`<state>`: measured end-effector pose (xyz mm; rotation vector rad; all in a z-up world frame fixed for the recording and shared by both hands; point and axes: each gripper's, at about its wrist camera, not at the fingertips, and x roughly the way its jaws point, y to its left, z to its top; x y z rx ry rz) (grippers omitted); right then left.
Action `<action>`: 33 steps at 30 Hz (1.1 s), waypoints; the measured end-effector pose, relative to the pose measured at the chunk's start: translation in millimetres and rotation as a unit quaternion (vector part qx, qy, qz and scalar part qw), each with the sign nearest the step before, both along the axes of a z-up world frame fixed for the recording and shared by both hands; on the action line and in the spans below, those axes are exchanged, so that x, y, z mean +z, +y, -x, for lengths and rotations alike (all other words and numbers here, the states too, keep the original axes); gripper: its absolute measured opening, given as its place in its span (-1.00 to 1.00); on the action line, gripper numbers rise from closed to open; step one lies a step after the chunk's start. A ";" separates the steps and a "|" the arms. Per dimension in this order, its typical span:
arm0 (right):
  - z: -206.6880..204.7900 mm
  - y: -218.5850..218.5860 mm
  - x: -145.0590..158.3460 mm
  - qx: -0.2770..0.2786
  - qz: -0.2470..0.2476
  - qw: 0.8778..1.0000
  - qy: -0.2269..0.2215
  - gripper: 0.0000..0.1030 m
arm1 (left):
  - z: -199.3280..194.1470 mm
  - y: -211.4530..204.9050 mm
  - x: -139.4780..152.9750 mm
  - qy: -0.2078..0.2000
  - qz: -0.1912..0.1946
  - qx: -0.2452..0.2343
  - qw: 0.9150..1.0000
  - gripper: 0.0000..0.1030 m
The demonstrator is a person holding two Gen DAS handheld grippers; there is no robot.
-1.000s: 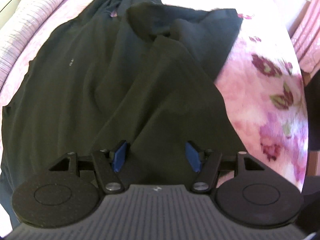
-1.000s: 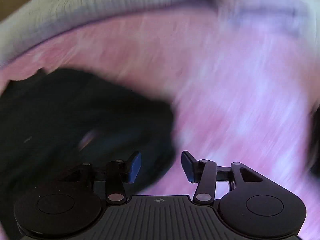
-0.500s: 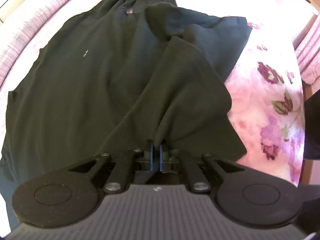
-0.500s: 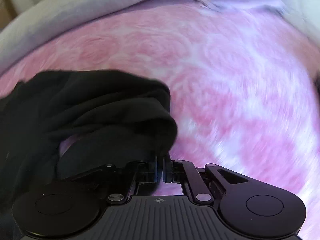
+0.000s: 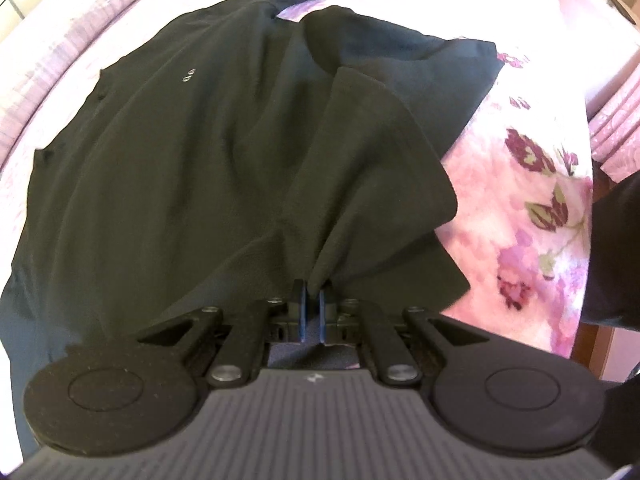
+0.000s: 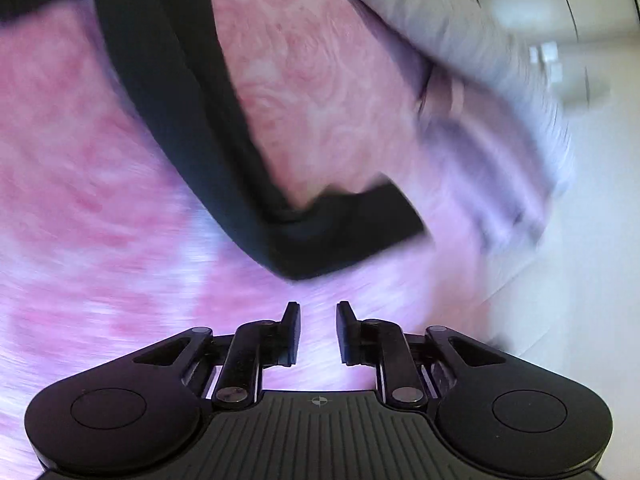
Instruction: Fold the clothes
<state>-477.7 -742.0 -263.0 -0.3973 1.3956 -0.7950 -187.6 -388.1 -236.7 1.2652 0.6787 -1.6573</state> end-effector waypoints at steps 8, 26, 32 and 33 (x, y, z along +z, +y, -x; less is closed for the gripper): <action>-10.8 90.6 55.3 -0.027 -0.291 0.921 -0.255 0.27 | -3.1 37.9 17.3 -0.010 0.000 0.036 0.999 -0.97; -16.3 168.7 -3.3 -0.133 -0.334 0.904 -0.230 0.21 | -58.8 153.6 28.4 -0.005 0.063 0.035 0.997 -0.84; -15.6 198.8 14.0 -0.140 -0.288 0.929 -0.184 -0.99 | -78.6 186.9 37.9 0.072 0.051 0.174 0.981 -0.13; -11.8 200.4 19.4 -0.141 -0.275 0.933 -0.185 -1.00 | -82.4 192.1 36.3 0.089 0.046 0.204 0.974 -0.08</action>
